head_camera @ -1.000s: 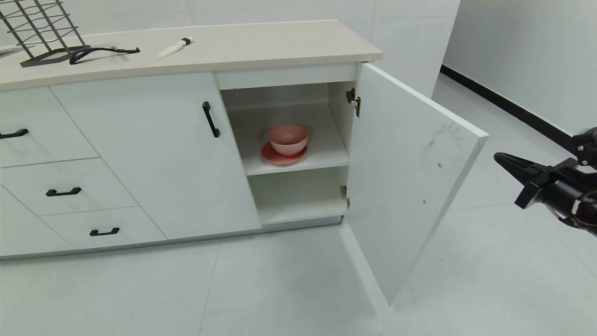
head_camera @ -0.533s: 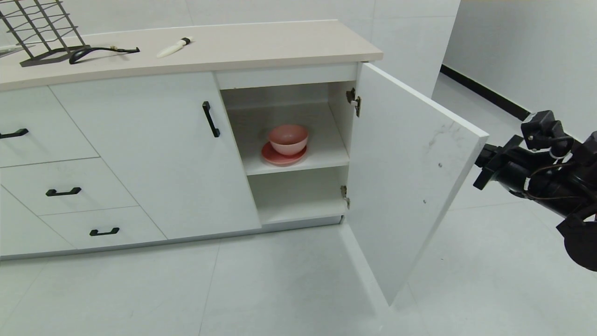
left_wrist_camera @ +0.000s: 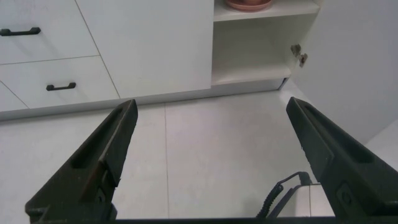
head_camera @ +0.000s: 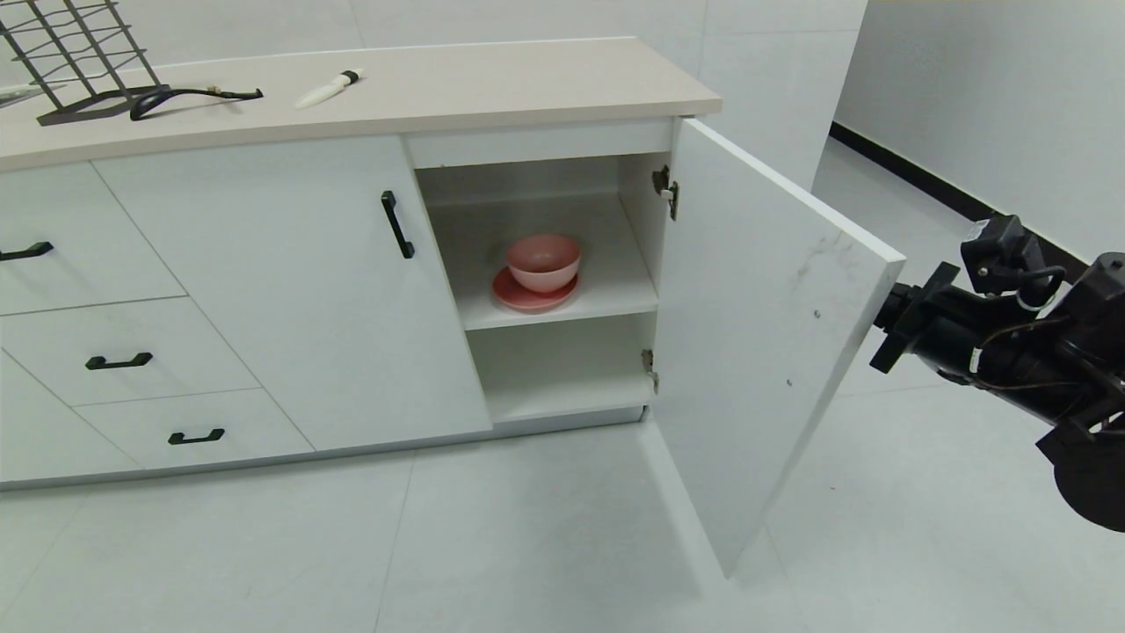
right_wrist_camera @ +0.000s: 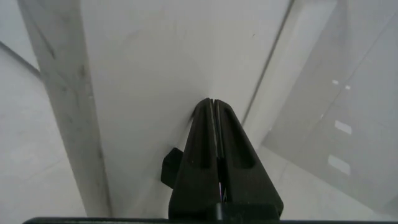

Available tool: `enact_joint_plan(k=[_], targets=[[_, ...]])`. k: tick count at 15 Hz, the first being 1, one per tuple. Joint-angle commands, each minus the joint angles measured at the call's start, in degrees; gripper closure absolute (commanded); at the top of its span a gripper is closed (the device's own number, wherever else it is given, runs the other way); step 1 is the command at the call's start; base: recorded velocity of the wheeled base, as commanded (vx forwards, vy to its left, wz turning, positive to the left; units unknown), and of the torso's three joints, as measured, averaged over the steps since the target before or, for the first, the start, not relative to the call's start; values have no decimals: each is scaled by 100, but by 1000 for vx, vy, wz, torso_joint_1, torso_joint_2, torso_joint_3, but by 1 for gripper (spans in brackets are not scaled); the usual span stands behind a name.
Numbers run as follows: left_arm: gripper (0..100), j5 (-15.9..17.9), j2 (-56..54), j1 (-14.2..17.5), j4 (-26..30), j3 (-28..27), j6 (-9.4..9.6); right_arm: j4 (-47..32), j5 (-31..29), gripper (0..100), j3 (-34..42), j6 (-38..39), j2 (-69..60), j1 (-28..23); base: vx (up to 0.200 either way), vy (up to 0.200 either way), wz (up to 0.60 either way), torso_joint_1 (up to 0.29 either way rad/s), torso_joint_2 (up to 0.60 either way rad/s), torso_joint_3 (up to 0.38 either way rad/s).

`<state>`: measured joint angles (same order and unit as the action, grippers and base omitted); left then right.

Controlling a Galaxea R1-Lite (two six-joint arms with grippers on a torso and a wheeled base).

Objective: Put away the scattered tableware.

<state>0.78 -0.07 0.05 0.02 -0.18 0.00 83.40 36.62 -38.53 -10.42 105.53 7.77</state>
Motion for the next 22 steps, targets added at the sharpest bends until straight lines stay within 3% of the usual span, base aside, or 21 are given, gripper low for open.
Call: enact_joint_plan(k=[1,8,16,22], targets=[[0,1,7,4,-2,1,0,1,12,100,48,-12,-121,146,0,0,0,0,0,0],[0,1,7,4,-2,1,0,1,3,100,-14,-21,73,929,0,0,0,0,0,0],[0,1,7,4,-2,1,0,1,3,100,-444,-21,424,1122,0,0,0,0,0,0],[0,1,7,4,-2,1,-9,1,-15,100,-998,-21,890,1702,0,0,0,0,0,0]])
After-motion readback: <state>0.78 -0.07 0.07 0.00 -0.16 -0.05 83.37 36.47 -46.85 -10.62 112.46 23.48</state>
